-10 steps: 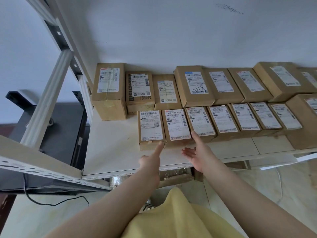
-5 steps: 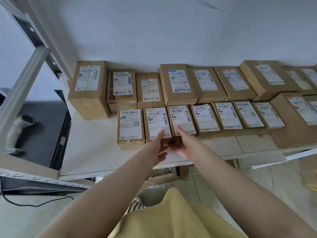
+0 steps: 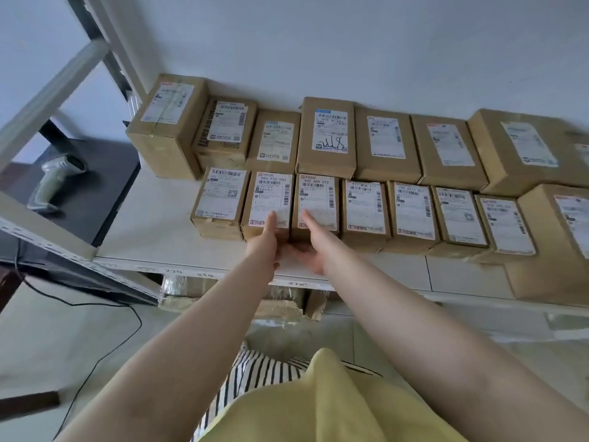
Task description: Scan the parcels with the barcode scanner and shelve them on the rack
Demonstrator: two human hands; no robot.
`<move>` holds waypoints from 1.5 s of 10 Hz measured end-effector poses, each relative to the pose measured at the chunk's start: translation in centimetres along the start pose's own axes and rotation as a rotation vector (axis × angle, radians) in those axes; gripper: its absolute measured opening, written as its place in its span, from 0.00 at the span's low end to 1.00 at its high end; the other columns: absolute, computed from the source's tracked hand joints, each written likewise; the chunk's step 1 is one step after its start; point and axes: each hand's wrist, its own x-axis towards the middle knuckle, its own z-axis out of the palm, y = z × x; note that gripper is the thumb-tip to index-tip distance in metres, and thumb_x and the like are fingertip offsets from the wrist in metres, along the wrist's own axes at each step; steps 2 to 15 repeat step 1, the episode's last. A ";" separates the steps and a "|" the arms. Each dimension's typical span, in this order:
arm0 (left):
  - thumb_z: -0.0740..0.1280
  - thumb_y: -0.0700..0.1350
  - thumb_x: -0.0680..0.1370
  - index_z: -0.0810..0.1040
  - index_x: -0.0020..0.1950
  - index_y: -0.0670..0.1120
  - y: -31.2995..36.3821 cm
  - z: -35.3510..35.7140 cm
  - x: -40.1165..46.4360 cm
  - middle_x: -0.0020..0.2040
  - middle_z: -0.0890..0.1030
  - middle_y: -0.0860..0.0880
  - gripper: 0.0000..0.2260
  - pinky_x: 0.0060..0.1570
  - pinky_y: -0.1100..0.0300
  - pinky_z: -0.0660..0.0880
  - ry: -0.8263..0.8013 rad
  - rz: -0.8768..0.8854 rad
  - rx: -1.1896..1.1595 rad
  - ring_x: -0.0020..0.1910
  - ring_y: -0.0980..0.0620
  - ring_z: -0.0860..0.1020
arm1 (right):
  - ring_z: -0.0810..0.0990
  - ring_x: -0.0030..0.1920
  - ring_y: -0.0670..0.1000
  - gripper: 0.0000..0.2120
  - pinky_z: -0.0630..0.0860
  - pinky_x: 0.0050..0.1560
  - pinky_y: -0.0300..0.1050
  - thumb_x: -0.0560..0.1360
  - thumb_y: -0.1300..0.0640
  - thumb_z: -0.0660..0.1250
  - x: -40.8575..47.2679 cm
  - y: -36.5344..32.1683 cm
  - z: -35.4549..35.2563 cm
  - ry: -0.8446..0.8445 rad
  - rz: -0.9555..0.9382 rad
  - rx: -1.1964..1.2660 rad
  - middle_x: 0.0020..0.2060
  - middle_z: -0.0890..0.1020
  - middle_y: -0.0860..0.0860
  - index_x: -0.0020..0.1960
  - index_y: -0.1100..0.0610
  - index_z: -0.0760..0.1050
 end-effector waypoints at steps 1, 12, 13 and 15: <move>0.62 0.74 0.74 0.78 0.56 0.43 -0.4 0.0 -0.8 0.50 0.82 0.46 0.34 0.56 0.51 0.76 -0.010 0.005 -0.024 0.49 0.47 0.78 | 0.86 0.51 0.55 0.23 0.78 0.63 0.50 0.71 0.36 0.72 -1.2 0.7 -0.9 -0.051 -0.024 0.014 0.48 0.86 0.57 0.49 0.55 0.75; 0.62 0.74 0.74 0.78 0.56 0.43 -0.4 0.0 -0.8 0.50 0.82 0.46 0.34 0.56 0.51 0.76 -0.010 0.005 -0.024 0.49 0.47 0.78 | 0.86 0.51 0.55 0.23 0.78 0.63 0.50 0.71 0.36 0.72 -1.2 0.7 -0.9 -0.051 -0.024 0.014 0.48 0.86 0.57 0.49 0.55 0.75; 0.62 0.74 0.74 0.78 0.56 0.43 -0.4 0.0 -0.8 0.50 0.82 0.46 0.34 0.56 0.51 0.76 -0.010 0.005 -0.024 0.49 0.47 0.78 | 0.86 0.51 0.55 0.23 0.78 0.63 0.50 0.71 0.36 0.72 -1.2 0.7 -0.9 -0.051 -0.024 0.014 0.48 0.86 0.57 0.49 0.55 0.75; 0.62 0.74 0.74 0.78 0.56 0.43 -0.4 0.0 -0.8 0.50 0.82 0.46 0.34 0.56 0.51 0.76 -0.010 0.005 -0.024 0.49 0.47 0.78 | 0.86 0.51 0.55 0.23 0.78 0.63 0.50 0.71 0.36 0.72 -1.2 0.7 -0.9 -0.051 -0.024 0.014 0.48 0.86 0.57 0.49 0.55 0.75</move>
